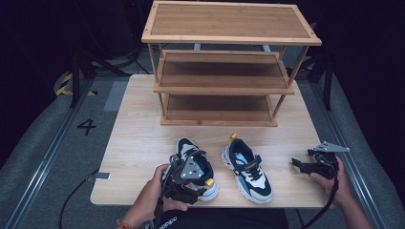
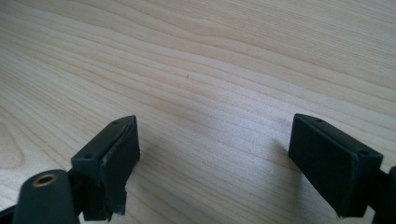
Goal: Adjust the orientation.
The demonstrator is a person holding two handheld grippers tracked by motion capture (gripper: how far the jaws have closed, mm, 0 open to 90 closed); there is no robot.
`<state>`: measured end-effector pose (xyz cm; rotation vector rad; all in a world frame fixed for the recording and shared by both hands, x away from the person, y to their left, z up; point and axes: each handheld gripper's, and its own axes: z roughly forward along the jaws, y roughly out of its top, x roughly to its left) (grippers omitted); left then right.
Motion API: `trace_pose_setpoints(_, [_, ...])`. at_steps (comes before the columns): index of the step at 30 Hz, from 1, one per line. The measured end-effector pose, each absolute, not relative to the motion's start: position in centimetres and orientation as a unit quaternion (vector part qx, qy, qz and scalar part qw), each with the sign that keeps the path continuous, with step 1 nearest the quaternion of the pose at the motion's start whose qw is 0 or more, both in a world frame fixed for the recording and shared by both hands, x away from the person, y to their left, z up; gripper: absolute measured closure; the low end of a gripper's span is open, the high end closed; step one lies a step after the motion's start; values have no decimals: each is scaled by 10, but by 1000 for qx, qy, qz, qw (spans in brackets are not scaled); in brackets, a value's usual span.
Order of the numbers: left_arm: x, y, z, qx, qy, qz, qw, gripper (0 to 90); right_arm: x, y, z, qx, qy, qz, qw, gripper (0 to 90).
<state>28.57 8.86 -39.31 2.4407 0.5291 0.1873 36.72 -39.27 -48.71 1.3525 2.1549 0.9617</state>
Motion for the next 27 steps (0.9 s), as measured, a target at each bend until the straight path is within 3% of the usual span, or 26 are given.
trace_pose_setpoints(9, [300,62,-409,940,189,40,282,359,367,-393,-487,486,775,346,209,166])
trace_pose_setpoints(15, [308,58,-412,954,160,18,252,588,367,-393,-487,486,775,346,209,166])
trace_pose_setpoints(17, [310,60,-410,957,150,8,249,624,367,-393,-487,486,775,346,209,166])
trace_pose_setpoints(22, [319,68,-406,965,134,-19,225,662,367,-393,-487,486,775,346,209,166])
trace_pose_setpoints(27, [328,82,-400,975,135,-20,176,643,367,-393,-487,486,775,346,209,166])
